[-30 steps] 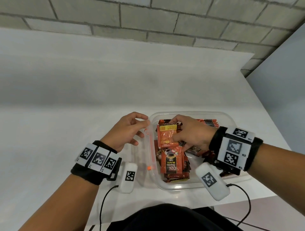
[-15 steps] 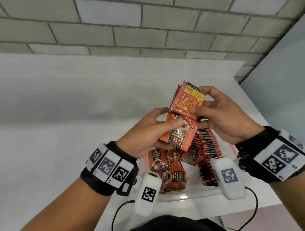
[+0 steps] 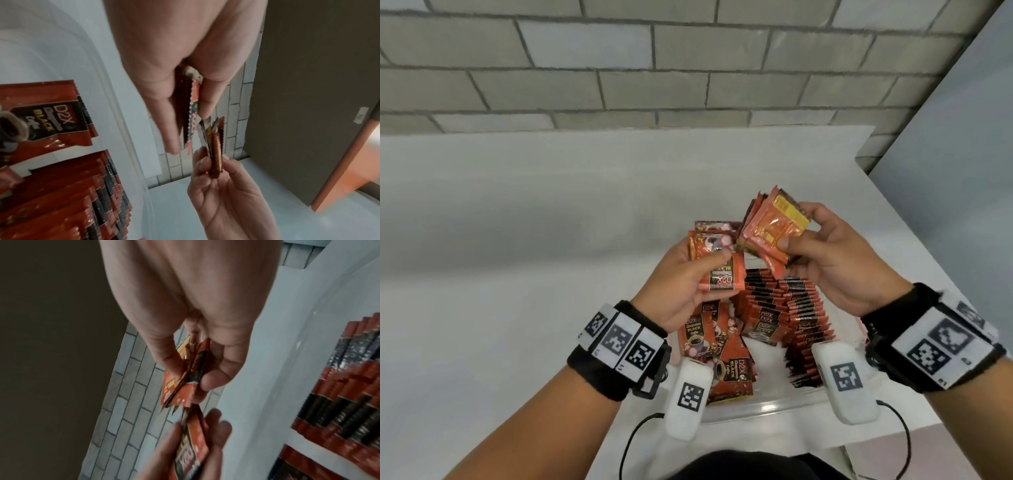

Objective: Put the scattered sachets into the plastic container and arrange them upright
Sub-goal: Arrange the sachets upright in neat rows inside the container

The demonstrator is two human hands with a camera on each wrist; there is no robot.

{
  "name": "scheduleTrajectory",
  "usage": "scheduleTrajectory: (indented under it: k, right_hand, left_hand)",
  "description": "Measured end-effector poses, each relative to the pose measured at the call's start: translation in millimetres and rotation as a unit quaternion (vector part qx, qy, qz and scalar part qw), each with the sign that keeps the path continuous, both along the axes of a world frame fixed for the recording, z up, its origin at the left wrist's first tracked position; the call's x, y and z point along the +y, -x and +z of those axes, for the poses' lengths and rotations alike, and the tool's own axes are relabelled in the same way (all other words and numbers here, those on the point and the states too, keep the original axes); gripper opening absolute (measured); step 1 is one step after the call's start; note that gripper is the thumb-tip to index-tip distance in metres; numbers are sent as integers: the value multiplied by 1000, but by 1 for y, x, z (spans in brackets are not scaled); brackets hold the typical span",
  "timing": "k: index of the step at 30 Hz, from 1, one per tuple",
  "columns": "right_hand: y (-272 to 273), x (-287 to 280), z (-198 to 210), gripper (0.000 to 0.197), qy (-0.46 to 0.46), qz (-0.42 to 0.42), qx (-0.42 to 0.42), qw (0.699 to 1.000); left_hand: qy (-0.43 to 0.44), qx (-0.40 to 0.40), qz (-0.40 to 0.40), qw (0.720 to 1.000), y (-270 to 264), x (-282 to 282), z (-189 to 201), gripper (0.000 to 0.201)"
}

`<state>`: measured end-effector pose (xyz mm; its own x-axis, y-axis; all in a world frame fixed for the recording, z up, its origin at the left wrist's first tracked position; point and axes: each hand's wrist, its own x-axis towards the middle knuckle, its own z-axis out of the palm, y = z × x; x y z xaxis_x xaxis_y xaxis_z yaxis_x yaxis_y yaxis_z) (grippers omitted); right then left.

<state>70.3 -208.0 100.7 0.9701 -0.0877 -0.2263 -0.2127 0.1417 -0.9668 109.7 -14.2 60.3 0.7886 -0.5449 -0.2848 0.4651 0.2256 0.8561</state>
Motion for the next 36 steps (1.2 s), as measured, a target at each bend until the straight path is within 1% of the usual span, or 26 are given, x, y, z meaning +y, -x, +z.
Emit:
scheduleTrajectory:
  k: [2, 5, 8, 11, 13, 15, 17, 20, 21, 22, 23, 26, 27, 29, 31, 33, 36]
  right_hand:
    - [3, 6, -5, 36, 14, 18, 7, 1000]
    - [1, 9, -8, 37, 12, 16, 6, 1000]
    - [0, 13, -8, 38, 54, 43, 4, 998]
    - [0, 16, -7, 41, 106, 77, -4, 991]
    - [0, 18, -6, 42, 158, 105, -13, 982]
    - [1, 20, -5, 43, 186, 129, -18, 974]
    - [2, 23, -4, 43, 225, 139, -23, 964]
    - [3, 26, -2, 43, 348, 134, -42, 927]
    - [3, 25, -3, 46, 380, 129, -44, 915]
    - [3, 25, -4, 50, 394, 124, -41, 910]
    - [3, 24, -5, 53, 386, 119, -34, 914]
    - [7, 24, -7, 64, 262, 91, -12, 961]
    - [8, 25, -8, 70, 241, 87, -15, 967]
    - [9, 27, -10, 79, 242, 85, -21, 966]
    - [7, 27, -12, 72, 215, 68, -16, 974]
    - [6, 24, -13, 57, 166, 49, -2, 985]
    - [7, 17, -12, 34, 136, 27, 21, 990]
  left_hand:
    - [26, 4, 11, 1000, -2, -2, 1, 37]
    - [52, -2, -4, 999, -3, -1, 2, 35]
    - [46, -15, -32, 998, -2, -2, 2, 47]
    - [42, 6, -47, 998, -1, -5, 3, 42]
    - [48, 30, -54, 997, -1, -7, 4, 42]
    - [61, 57, -62, 995, -2, -9, 4, 45]
    - [75, 79, -69, 992, -5, -11, 3, 41]
    - [102, 101, -82, 986, -6, -12, 1, 34]
    - [110, 107, -87, 984, -6, -12, 0, 33]
    - [117, 111, -91, 983, -6, -12, -1, 34]
    - [123, 114, -93, 981, -6, -12, -2, 35]
    - [148, 116, -88, 978, -8, -13, -3, 36]
    - [159, 116, -85, 977, -8, -13, -3, 36]
    - [180, 117, -79, 973, -8, -15, -2, 33]
    - [199, 117, -71, 970, -7, -14, -2, 30]
    - [207, 124, -60, 969, -7, -13, -3, 32]
    - [178, 119, -43, 976, -8, -13, -3, 39]
